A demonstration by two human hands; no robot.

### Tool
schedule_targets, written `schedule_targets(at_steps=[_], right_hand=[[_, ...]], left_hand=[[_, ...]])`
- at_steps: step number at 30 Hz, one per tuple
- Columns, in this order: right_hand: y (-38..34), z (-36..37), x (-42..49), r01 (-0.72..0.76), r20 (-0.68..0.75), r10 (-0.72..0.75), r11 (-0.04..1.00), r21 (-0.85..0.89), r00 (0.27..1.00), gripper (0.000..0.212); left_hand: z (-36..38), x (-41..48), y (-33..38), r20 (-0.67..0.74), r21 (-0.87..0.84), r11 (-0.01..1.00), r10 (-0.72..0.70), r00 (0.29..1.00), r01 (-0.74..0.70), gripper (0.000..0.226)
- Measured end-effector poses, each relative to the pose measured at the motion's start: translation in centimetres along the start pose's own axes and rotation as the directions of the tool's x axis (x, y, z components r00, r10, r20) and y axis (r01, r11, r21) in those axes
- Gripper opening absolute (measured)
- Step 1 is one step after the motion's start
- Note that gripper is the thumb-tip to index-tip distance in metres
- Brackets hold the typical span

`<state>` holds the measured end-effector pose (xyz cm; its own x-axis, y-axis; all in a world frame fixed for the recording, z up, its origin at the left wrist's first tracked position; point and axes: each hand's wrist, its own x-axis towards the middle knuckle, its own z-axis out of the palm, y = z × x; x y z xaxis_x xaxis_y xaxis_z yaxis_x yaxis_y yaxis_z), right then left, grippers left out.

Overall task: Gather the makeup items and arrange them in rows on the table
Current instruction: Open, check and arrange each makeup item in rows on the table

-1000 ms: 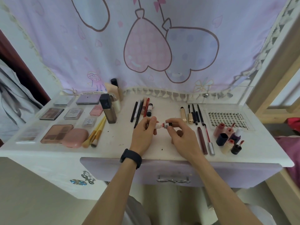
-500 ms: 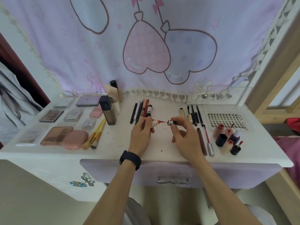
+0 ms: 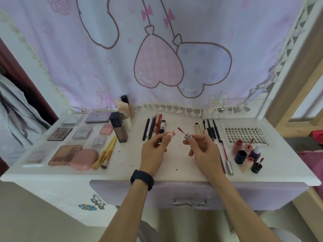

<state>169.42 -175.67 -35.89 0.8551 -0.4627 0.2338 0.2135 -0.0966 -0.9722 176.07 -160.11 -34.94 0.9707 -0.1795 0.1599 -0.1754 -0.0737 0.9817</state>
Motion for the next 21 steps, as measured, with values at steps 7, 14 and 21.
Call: schedule_targets(at_steps=[7,14,21], right_hand=[[-1.7,0.2,-0.2,-0.074,-0.030,0.075,0.996,0.040,0.997,0.007],[-6.6,-1.9,-2.4,-0.103,-0.017,0.115,0.943,0.316,0.993,0.020],[-9.1,-9.7,-6.4,-0.033,-0.114,0.079,0.931,0.363,0.990,0.022]], left_hand=[[-0.5,0.0,1.4,-0.023,-0.058,0.994,-0.099,0.995,0.098,0.027],[-0.9,0.0,3.3,0.101,-0.060,0.986,-0.147,0.984,0.153,0.033],[3.9,-0.7,9.0,0.308,-0.034,0.999,0.008,0.951,0.002,0.045]])
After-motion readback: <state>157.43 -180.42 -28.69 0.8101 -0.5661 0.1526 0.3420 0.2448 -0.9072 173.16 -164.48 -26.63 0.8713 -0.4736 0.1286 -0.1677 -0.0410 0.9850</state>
